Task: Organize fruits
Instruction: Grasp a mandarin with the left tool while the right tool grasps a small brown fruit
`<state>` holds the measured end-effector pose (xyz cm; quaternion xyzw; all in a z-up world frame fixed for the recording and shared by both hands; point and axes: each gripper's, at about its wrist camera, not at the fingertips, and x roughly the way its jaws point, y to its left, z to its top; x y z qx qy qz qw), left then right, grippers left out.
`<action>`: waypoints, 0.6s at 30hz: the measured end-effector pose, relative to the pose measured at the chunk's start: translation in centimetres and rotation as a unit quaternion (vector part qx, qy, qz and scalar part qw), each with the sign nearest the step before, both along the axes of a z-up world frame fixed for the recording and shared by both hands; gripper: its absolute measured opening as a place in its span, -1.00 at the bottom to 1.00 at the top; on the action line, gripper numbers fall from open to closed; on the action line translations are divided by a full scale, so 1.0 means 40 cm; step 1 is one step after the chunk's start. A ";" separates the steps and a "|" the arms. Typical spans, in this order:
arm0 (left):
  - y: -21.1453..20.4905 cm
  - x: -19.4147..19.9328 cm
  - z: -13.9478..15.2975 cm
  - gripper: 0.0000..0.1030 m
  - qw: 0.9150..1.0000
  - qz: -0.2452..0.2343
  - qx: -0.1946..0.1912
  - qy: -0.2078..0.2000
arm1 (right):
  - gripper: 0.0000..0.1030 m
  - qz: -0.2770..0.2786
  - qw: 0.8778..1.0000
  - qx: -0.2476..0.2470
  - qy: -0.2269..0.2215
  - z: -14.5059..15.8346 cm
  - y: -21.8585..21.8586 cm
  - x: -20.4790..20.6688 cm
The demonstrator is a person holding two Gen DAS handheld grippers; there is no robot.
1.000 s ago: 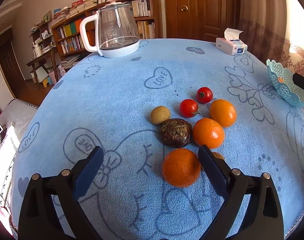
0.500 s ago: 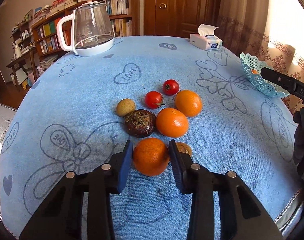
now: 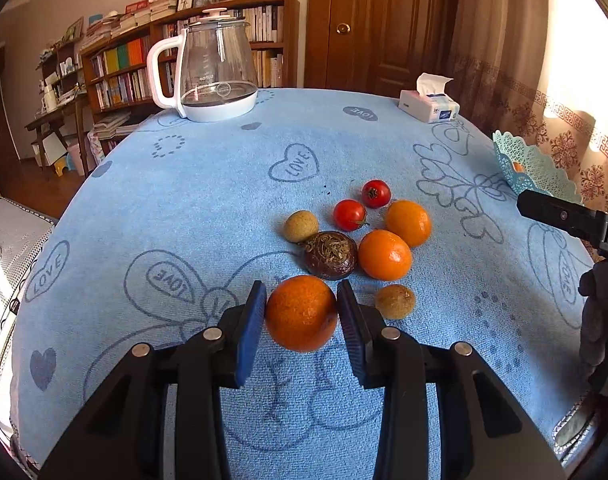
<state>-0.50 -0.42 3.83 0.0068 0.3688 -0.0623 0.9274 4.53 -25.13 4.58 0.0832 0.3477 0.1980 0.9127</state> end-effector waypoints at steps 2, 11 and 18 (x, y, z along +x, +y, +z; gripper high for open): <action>0.013 -0.003 0.006 -0.28 1.000 0.006 -0.003 -0.003 | 0.94 0.018 1.000 -0.001 0.007 -0.006 0.040 -0.007; 0.057 -0.009 0.021 -0.28 0.999 0.027 -0.011 -0.016 | 0.42 0.104 0.991 -0.074 0.032 -0.056 0.248 -0.043; 0.076 -0.007 0.011 -0.28 0.999 0.032 -0.021 -0.011 | 0.07 0.136 0.984 -0.108 0.050 -0.091 0.332 -0.026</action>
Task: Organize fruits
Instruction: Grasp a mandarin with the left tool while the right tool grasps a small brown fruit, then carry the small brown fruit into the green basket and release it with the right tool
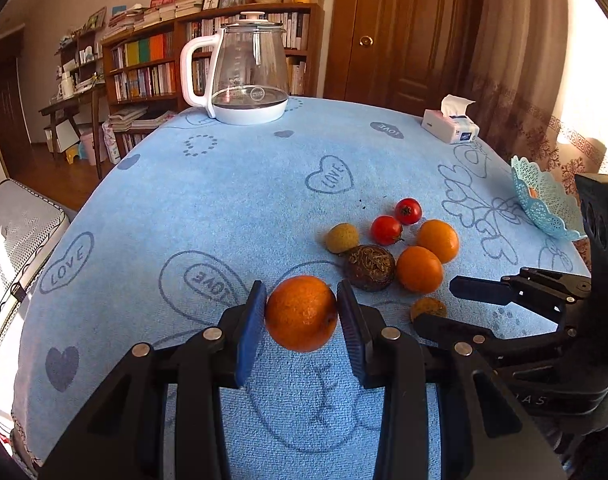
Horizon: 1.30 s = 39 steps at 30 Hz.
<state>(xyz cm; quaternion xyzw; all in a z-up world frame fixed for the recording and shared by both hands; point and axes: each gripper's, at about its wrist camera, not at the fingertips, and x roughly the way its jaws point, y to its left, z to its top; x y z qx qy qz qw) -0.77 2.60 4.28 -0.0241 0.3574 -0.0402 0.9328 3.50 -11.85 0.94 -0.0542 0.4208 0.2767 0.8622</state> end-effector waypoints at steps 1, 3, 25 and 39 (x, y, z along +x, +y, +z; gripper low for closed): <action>0.001 0.001 -0.001 -0.28 1.000 0.000 -0.001 0.000 | 0.02 0.001 1.000 -0.003 0.004 -0.007 0.004 0.005; 0.001 0.003 -0.002 -0.28 1.000 0.000 -0.002 0.001 | -0.06 0.003 1.000 -0.005 0.011 -0.019 0.012 0.011; -0.021 0.005 0.003 -0.28 1.000 -0.009 0.001 0.002 | -0.46 -0.044 0.997 0.056 -0.015 0.050 -0.120 -0.002; -0.066 0.012 0.014 -0.28 1.000 -0.025 0.008 0.000 | -0.46 -0.172 0.979 0.099 -0.051 0.122 -0.381 0.028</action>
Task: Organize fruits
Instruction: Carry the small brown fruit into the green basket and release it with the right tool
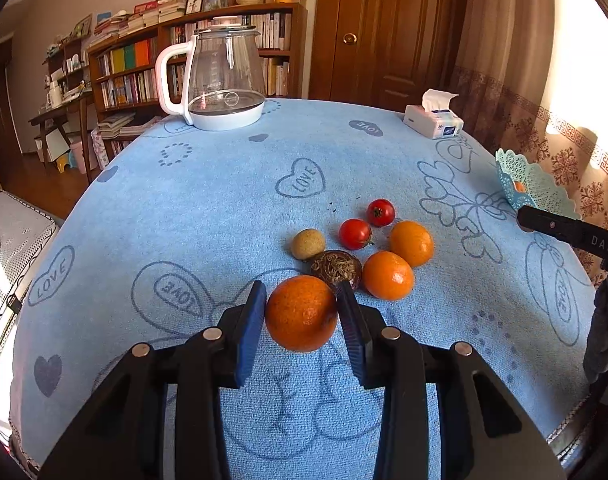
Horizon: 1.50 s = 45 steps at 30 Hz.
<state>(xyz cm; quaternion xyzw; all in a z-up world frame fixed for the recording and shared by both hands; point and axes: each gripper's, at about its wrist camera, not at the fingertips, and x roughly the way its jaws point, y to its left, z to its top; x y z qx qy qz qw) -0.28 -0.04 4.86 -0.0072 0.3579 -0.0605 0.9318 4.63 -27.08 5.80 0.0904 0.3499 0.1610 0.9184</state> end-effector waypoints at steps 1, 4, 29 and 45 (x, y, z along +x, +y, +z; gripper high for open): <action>-0.004 0.000 0.001 -0.28 1.000 -0.001 0.001 0.000 | -0.46 -0.011 1.000 0.002 -0.004 0.007 -0.021 -0.002; -0.012 0.001 0.003 -0.28 1.000 -0.004 0.002 -0.002 | -0.46 -0.046 0.999 0.008 -0.016 0.021 -0.079 -0.001; -0.037 0.006 -0.005 -0.28 1.000 -0.015 0.004 0.005 | -0.01 -0.218 0.975 0.013 -0.033 -0.003 -0.329 0.023; -0.129 0.027 0.043 -0.28 0.998 -0.056 0.009 -0.016 | 0.73 -0.312 0.942 0.069 -0.104 0.061 -0.435 -0.060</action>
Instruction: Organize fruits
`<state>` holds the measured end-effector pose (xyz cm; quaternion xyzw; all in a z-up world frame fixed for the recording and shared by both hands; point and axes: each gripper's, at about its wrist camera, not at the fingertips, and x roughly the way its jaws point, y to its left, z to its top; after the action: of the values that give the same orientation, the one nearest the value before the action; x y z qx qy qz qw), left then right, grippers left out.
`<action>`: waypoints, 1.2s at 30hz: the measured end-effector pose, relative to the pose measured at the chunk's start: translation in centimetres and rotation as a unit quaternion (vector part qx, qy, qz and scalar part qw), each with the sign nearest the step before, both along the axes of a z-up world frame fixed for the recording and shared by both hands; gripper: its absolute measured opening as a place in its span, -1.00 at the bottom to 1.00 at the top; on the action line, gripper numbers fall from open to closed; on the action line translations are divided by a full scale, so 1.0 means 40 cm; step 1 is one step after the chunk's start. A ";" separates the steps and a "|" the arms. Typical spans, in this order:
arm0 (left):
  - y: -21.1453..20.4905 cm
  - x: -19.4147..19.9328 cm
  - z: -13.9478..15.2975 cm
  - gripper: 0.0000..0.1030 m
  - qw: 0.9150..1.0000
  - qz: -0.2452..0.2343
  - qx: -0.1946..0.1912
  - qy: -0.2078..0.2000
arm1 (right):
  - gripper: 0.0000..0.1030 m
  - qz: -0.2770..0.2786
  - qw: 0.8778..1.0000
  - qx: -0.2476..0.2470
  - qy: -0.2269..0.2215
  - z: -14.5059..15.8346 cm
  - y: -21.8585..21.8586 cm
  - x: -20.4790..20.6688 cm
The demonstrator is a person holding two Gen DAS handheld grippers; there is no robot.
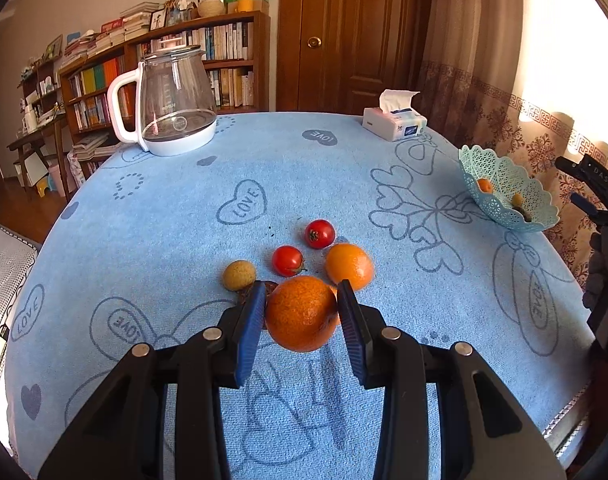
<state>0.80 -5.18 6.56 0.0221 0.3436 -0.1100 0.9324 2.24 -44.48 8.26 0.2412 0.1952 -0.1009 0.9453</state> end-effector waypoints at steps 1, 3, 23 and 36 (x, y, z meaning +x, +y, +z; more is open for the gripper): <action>-0.016 0.004 0.006 -0.28 1.000 -0.007 0.003 -0.004 | 0.78 -0.008 1.000 0.004 -0.004 0.001 -0.009 -0.002; -0.049 0.015 0.017 -0.28 1.000 -0.019 0.009 -0.011 | 0.81 -0.022 1.000 0.011 -0.009 0.002 -0.025 -0.004; -0.472 0.173 0.077 -0.27 0.983 -0.178 -0.011 -0.035 | 0.94 -0.099 0.994 0.032 -0.018 -0.033 -0.083 -0.030; -0.632 0.238 0.052 -0.27 0.974 -0.222 -0.002 -0.035 | 0.94 -0.101 0.994 0.046 -0.015 -0.041 -0.087 -0.026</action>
<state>10.32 -30.47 8.65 0.0997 0.2971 -0.3140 0.8962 1.21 -47.95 6.61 0.3048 0.1602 -0.1833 0.9208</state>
